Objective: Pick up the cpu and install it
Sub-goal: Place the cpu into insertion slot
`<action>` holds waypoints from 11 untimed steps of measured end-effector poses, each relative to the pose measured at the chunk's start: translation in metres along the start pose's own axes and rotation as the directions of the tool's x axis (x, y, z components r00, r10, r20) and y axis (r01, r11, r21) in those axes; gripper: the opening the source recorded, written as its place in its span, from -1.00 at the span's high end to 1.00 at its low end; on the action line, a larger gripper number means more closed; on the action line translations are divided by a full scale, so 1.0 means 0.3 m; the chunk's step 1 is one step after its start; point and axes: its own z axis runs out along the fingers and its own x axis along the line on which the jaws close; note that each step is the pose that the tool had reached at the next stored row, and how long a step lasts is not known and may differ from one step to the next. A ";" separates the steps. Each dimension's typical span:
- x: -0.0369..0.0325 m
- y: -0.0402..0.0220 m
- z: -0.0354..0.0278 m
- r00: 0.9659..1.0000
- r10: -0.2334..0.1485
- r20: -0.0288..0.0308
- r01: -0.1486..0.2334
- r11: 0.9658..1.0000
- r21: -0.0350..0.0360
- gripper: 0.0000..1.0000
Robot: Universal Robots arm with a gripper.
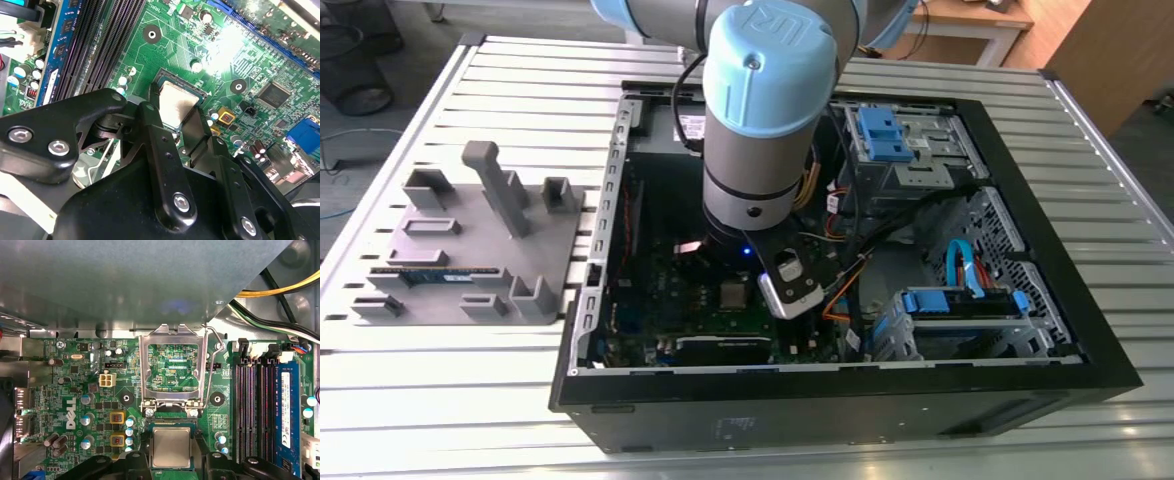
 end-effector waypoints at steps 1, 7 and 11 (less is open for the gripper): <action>0.000 0.000 0.000 1.000 0.000 0.000 0.000 1.000 0.000 0.15; 0.000 0.000 0.000 1.000 0.000 0.000 0.000 1.000 0.000 0.15; 0.000 0.000 -0.001 1.000 0.000 0.000 0.000 1.000 0.000 0.15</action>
